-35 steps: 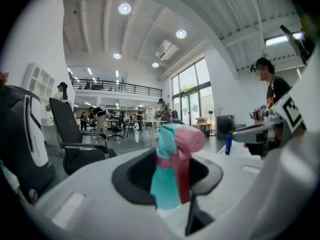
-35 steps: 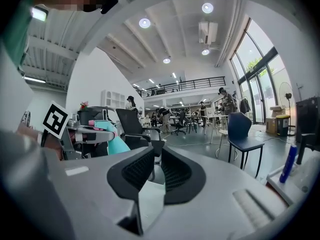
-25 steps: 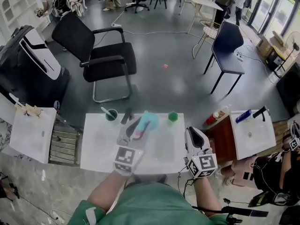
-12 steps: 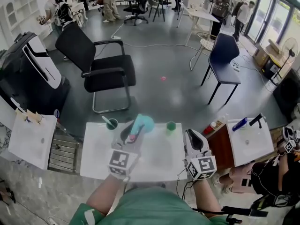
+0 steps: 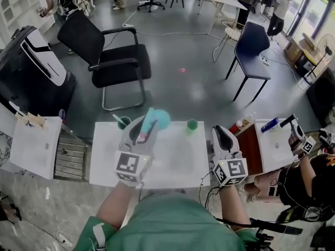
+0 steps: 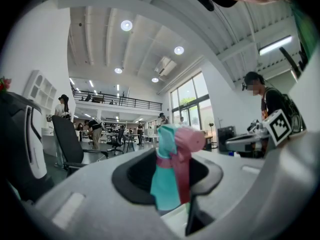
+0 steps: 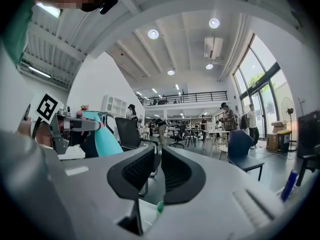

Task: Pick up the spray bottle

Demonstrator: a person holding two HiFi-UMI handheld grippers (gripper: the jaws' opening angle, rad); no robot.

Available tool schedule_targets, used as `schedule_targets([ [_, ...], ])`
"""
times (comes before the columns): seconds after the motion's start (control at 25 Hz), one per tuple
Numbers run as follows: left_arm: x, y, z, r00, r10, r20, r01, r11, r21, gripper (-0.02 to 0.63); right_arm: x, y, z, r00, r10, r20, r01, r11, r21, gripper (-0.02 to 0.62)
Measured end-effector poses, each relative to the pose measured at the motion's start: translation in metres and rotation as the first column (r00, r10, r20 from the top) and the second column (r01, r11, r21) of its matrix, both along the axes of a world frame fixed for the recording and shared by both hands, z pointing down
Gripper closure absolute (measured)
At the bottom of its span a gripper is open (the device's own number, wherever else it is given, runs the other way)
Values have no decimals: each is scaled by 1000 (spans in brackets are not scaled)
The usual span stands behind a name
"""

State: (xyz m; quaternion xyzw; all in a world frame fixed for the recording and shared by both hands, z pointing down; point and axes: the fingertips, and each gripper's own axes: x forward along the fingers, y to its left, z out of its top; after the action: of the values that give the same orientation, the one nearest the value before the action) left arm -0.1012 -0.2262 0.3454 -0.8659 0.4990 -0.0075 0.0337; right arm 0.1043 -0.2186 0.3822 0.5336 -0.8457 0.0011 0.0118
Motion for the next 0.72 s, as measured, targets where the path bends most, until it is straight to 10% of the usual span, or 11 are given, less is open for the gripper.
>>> schedule_targets([
  [0.72,-4,-10,13,1000,-20,11,20,999,-39,476,5,-10,11,1000,0,12,0,1000,-31,551],
])
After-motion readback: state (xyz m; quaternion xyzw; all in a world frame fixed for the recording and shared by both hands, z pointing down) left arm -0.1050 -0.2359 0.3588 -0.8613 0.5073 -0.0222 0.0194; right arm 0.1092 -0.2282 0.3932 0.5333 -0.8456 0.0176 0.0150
